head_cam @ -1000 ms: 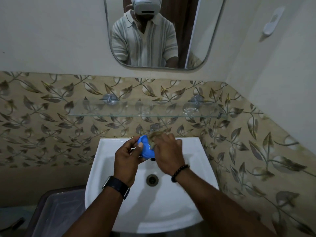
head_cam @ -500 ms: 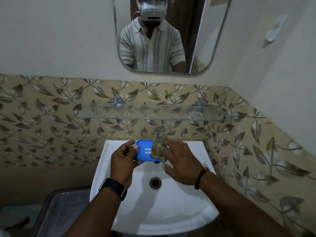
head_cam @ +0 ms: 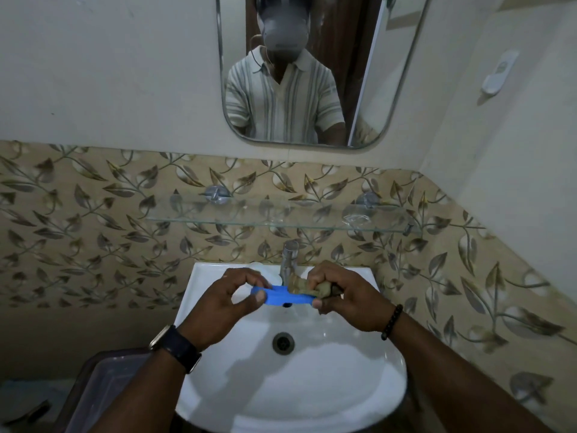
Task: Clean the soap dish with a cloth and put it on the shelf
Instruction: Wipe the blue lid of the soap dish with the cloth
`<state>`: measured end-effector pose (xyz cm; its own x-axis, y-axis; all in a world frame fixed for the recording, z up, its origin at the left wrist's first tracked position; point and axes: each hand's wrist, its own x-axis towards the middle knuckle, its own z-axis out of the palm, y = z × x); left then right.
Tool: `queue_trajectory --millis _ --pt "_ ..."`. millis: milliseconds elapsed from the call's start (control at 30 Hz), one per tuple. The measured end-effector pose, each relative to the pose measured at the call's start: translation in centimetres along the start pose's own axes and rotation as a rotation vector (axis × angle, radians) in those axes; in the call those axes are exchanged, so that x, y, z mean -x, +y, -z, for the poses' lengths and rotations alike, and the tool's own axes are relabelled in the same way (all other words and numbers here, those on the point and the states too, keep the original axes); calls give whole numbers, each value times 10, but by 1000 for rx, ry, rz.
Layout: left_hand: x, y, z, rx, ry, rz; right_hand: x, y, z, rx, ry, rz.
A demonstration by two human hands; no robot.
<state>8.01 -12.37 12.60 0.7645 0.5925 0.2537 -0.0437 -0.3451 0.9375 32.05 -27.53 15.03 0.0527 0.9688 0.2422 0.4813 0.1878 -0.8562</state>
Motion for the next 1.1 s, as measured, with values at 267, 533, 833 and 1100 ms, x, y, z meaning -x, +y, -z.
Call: queue_trajectory --millis 267,533,833,1100 --pt "-2 17 -57 244 203 13 -2 -8 -73 254 571 212" --pt "-1 18 -66 340 330 62 14 4 -53 449 493 284" --pt "1 21 -69 505 375 97 8 15 -52 301 568 258" --pt "-2 23 -79 945 459 97 -12 -15 -81 -742 939 -173"
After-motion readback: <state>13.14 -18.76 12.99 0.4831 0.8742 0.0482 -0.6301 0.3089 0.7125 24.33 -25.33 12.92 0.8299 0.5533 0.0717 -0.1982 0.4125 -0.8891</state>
